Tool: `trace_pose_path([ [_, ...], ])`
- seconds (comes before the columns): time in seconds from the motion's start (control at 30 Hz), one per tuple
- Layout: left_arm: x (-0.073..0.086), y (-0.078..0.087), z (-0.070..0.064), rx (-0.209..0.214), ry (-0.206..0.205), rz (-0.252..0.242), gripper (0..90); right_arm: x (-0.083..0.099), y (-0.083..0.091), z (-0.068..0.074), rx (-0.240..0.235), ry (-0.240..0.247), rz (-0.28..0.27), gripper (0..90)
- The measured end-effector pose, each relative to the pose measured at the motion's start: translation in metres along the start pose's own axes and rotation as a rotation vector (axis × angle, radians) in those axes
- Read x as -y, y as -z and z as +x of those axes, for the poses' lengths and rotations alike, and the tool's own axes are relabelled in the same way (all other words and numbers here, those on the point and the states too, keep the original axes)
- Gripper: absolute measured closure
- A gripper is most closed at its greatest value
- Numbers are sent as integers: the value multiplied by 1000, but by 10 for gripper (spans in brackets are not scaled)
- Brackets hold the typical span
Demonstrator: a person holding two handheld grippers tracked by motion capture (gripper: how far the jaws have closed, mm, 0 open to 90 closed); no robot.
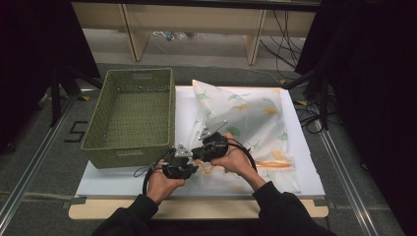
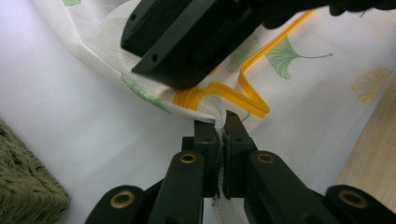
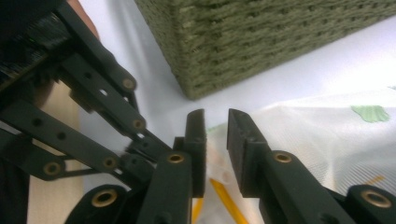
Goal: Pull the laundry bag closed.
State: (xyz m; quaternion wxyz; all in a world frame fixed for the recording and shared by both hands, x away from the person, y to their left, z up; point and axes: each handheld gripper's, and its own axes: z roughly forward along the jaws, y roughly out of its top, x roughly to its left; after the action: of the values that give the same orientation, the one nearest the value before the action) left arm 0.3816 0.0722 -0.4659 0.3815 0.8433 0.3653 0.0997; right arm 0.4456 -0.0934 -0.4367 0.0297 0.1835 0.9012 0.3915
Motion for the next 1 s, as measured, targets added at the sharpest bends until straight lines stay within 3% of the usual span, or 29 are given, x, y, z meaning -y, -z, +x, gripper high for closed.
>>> trace_pose_path([
  [0.17,0,1,2,6,-1,3,853,4,6,-8,7,-12,-3,794],
  [0.33,0,2,8,6,8,-13,767,11,13,-15,16,-44,15,794],
  [0.47,-1,4,8,-4,25,-22,664,15,14,-18,16,-38,16,793],
  [0.73,-5,11,16,1,95,-54,548,18,16,-20,13,-20,21,791],
  [1.0,-3,13,24,37,155,-71,568,20,18,-21,12,-39,19,788],
])
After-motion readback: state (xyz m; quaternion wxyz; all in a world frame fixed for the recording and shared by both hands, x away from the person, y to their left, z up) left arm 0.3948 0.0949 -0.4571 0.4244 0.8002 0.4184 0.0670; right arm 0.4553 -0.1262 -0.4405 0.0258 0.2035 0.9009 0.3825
